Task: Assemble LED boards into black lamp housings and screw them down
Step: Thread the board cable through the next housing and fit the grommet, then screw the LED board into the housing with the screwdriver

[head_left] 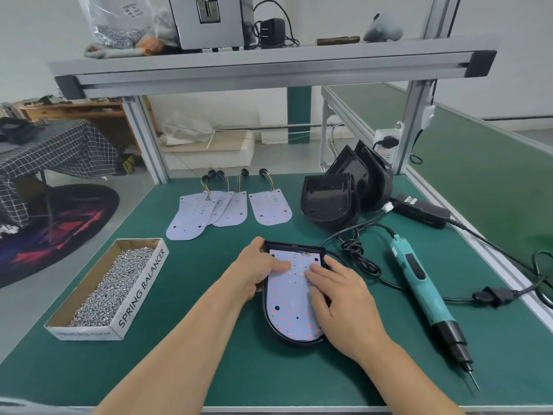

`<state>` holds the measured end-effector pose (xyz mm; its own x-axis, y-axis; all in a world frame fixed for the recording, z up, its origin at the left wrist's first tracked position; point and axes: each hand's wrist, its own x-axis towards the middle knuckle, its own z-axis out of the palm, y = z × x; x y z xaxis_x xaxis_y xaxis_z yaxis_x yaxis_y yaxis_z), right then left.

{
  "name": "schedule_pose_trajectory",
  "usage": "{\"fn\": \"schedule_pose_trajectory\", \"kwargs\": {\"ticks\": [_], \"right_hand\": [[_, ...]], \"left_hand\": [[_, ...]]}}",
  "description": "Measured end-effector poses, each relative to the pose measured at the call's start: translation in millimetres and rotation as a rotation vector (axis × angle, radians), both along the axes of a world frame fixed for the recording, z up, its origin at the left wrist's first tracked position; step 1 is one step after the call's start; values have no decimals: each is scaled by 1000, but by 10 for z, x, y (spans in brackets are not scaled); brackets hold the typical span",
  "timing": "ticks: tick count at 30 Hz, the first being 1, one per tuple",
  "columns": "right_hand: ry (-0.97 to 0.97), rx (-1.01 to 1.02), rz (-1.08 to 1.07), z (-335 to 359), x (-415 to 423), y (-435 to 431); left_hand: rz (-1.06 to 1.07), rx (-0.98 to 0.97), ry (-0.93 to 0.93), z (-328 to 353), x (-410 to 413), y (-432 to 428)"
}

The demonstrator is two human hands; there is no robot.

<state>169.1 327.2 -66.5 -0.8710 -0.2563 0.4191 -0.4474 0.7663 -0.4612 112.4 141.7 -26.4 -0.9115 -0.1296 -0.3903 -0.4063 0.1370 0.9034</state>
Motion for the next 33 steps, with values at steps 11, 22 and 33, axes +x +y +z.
{"fn": "schedule_pose_trajectory", "kwargs": {"ticks": [11, 22, 33], "right_hand": [[66, 5, -83, 10, -8, -20], [-21, 12, -65, 2, 3, -20], [70, 49, -83, -13, 14, -21]], "left_hand": [[19, -162, 80, -27, 123, 9], [29, -91, 56, 10, 137, -6], [425, -864, 308, 501, 218, -1368]]}}
